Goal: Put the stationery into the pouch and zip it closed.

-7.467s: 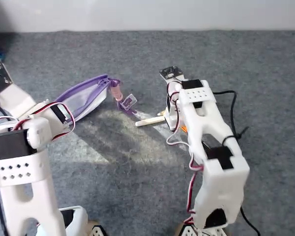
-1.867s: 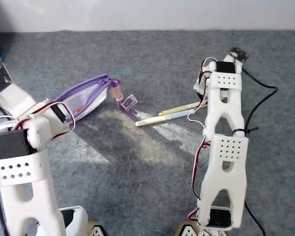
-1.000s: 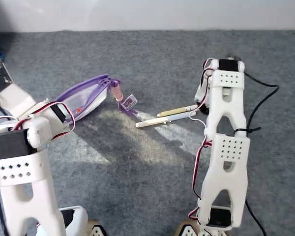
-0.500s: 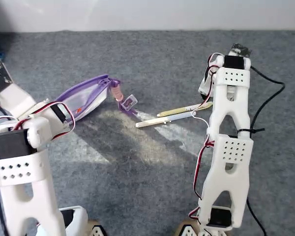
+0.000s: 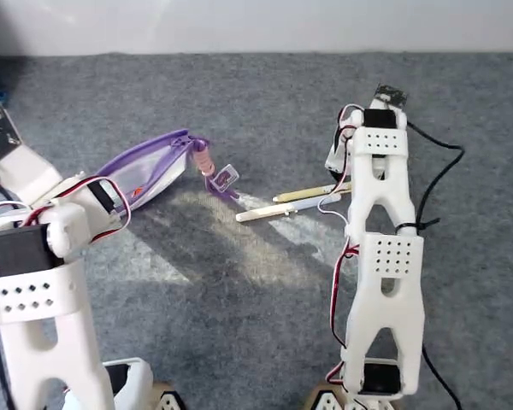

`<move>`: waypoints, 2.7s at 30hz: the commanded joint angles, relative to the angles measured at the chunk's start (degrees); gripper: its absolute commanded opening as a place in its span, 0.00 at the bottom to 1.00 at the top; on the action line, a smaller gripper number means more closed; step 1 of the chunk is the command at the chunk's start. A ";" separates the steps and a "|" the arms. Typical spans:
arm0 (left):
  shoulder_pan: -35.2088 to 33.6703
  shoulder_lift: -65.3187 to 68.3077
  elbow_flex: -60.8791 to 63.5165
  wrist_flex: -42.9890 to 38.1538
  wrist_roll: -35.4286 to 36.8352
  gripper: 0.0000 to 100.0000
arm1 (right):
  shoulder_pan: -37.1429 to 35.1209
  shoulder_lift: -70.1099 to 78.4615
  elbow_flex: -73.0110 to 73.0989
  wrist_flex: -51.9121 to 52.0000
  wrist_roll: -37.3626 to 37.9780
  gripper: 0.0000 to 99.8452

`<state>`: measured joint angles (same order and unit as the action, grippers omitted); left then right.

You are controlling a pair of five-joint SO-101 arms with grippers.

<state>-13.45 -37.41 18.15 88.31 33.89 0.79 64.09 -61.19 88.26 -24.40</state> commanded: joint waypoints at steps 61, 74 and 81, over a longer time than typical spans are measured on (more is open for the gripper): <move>0.18 -0.53 -0.84 -1.32 0.62 0.01 | -40.92 -97.98 65.05 -56.75 26.29 0.01; 0.18 -0.53 -0.84 -1.32 0.62 0.01 | -48.31 -98.51 78.07 -79.87 38.59 0.01; 0.18 -0.53 -0.84 -1.41 0.62 0.01 | -48.22 -98.42 70.33 -75.03 38.42 0.01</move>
<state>-13.45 -37.41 18.15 88.31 33.89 -47.12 -32.79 14.24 11.52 13.67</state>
